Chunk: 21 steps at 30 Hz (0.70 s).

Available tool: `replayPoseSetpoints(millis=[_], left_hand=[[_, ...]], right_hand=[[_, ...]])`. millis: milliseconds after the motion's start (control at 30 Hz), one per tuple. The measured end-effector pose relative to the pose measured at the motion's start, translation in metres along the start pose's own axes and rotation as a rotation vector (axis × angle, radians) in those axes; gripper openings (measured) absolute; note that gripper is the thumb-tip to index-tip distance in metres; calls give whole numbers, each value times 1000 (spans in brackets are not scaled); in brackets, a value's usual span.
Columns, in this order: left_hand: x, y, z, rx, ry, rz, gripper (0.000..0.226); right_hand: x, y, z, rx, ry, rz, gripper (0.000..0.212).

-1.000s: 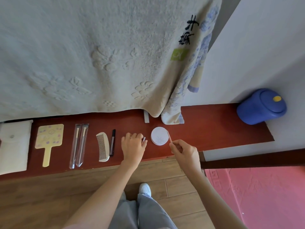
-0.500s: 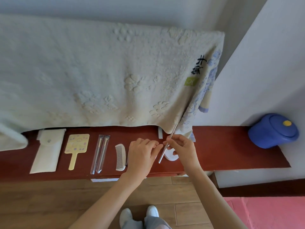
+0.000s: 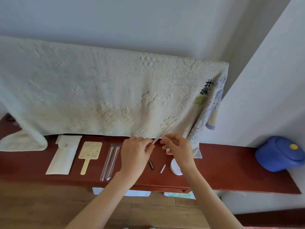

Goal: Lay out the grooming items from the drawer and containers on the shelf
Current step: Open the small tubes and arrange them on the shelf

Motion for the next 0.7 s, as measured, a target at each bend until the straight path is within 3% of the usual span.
replayPoseSetpoints(millis=[67, 133, 233, 333, 533, 700], left_hand=[[6, -6, -5, 46, 18, 3, 15], [9, -9, -10, 85, 33, 24, 15], [9, -7, -13, 125, 40, 91, 16], [6, -1, -12, 134, 30, 170, 15], [2, 9, -18, 95, 58, 274, 13], [3, 2, -27, 105, 69, 283, 14]], right_hand=[[-1, -2, -7, -279, 96, -136, 14], [-8, -12, -10, -537, 219, -391, 13], [-21, -29, 2, -760, 304, -727, 16], [-23, -36, 12, -856, 303, -852, 19], [-32, -46, 26, -969, 344, -1096, 6], [-31, -47, 27, -948, 301, -1151, 7]])
Point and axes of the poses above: each hand's wrist, its own x-axis towards the middle knuckle, its own z-axis out of the palm, y = z × x, the point moved 7 cm from there along x, towards the middle knuckle, and after that the axes turned 3 degrees about -x, right-handed, at the moved point
